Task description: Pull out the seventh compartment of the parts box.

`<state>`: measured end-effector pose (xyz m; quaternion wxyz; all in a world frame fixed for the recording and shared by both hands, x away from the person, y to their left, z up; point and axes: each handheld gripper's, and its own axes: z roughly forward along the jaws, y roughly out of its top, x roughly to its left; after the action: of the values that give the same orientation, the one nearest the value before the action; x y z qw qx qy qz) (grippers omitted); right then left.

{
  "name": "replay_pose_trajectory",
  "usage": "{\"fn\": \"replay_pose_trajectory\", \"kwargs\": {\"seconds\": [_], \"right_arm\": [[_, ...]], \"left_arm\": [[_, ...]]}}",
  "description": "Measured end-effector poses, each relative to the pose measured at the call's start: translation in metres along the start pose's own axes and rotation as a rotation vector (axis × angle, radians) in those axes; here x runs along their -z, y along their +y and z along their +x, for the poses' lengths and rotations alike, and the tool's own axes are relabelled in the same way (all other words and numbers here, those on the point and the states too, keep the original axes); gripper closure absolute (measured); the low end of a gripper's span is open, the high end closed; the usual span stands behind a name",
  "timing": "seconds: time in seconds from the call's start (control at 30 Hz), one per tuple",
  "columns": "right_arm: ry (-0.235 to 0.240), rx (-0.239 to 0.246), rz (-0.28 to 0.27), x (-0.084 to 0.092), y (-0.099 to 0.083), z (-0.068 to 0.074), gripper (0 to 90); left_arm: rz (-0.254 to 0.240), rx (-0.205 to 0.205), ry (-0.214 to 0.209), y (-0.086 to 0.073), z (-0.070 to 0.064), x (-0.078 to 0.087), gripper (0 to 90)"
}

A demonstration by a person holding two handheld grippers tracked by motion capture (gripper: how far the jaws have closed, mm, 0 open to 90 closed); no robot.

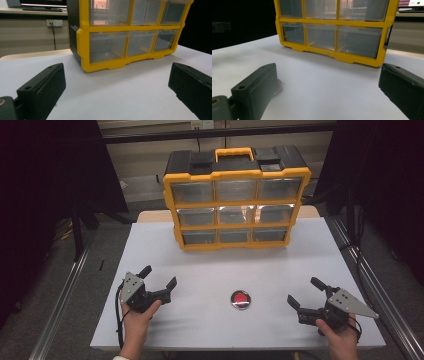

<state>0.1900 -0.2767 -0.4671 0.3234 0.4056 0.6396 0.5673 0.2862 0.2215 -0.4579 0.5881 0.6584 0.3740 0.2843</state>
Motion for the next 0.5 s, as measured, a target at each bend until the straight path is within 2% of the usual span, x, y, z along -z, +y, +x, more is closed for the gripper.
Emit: {"fn": "replay_pose_trajectory", "kwargs": {"seconds": [0.07,0.1,0.17,0.2,0.27,0.37,0.5], "right_arm": [[0.000,-0.001,0.001,0.000,0.000,0.000,1.8],[-0.001,0.000,0.002,0.001,0.000,0.000,1.7],[-0.003,0.000,0.001,0.001,0.000,0.000,1.7],[-0.002,0.002,0.003,0.001,-0.001,-0.001,1.7],[-0.005,0.004,0.000,0.001,-0.001,-0.001,1.7],[-0.002,0.007,0.000,0.001,0.000,0.000,1.8],[0.001,0.011,0.002,0.001,0.000,0.001,1.7]], "left_arm": [[-0.004,0.001,0.004,0.001,-0.001,-0.001,1.3],[0.005,-0.011,0.012,0.002,-0.002,-0.003,1.3],[0.005,0.009,0.014,0.003,-0.004,-0.006,1.3],[0.009,-0.002,0.017,0.003,-0.004,-0.007,1.3],[0.008,0.004,0.030,0.004,-0.009,-0.011,1.3],[0.011,-0.005,0.029,0.005,-0.011,-0.013,1.3],[0.003,0.002,0.033,0.007,-0.014,-0.018,1.3]]}}
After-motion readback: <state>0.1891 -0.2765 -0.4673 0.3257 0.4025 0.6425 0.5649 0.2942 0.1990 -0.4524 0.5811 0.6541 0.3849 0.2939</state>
